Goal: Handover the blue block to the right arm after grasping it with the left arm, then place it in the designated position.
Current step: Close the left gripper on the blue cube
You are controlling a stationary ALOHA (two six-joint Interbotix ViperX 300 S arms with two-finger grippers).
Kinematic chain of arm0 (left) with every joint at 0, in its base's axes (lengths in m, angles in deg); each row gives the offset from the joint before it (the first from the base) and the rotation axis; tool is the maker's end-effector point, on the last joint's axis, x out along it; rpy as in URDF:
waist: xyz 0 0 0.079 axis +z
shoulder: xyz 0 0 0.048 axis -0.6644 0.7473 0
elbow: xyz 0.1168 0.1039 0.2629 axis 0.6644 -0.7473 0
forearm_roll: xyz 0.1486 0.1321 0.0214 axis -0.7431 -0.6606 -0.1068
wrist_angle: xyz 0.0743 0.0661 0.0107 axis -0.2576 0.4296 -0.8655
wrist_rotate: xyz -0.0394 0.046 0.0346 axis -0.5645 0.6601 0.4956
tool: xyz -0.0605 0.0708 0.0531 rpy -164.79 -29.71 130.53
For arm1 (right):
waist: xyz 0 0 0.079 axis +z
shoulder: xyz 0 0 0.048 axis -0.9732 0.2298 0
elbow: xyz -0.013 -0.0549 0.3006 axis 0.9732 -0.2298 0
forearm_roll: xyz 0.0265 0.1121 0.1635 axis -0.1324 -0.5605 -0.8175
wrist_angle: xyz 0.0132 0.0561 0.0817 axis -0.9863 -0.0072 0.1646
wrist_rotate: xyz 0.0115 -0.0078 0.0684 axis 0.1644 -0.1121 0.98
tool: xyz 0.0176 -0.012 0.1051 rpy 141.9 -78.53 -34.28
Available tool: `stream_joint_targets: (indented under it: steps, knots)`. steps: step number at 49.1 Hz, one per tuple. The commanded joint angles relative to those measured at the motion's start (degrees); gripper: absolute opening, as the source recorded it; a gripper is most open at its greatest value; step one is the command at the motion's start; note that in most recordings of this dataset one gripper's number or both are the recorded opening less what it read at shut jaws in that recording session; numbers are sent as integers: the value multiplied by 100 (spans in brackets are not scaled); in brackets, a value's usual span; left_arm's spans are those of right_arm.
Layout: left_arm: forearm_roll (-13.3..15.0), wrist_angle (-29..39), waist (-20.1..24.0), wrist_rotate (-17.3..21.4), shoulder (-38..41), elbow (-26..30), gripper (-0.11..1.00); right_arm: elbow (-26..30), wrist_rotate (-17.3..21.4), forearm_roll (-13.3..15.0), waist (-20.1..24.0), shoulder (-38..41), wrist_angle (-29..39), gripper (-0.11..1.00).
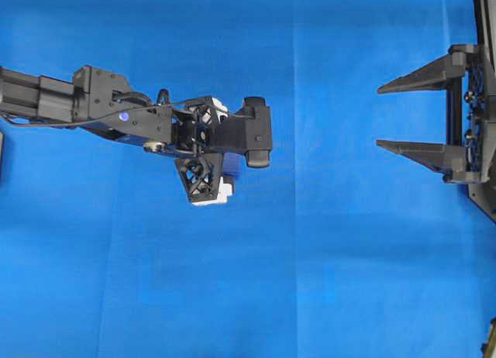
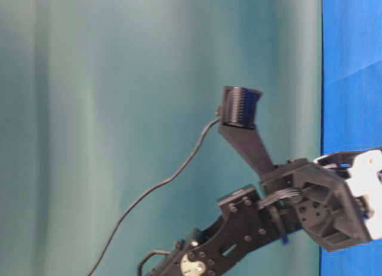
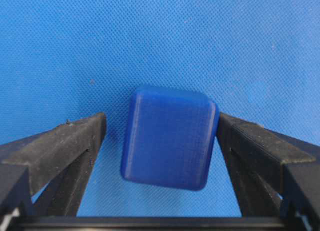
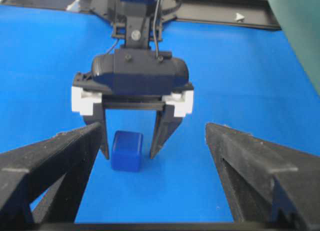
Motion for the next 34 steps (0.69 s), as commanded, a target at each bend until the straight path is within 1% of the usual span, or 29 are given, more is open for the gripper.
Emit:
stream_joint_targets:
  steps: [1, 12, 24, 25, 28, 33, 34]
  knots:
    - [-9, -105, 0, 18, -53, 35, 92, 114, 9, 0, -9, 44, -53, 97]
    - [-9, -158, 0, -18, -18, 0, 92, 114, 9, 0, 0, 44, -53, 97]
    - [-18, -97, 0, 70, 0, 62, 90, 114, 9, 0, 0, 44, -44, 97]
    - [-9, -79, -9, 70, 0, 79, 89, 114, 9, 9, 0, 44, -44, 97]
    - [-18, -9, -18, 53, 0, 132, 77, 114, 9, 0, 0, 44, -44, 97]
    - [-18, 9, -18, -18, 9, 158, 49, 114, 9, 0, 0, 44, -44, 97]
    - [-18, 18, -9, -18, 9, 149, 46, 114, 9, 0, -9, 53, -44, 97]
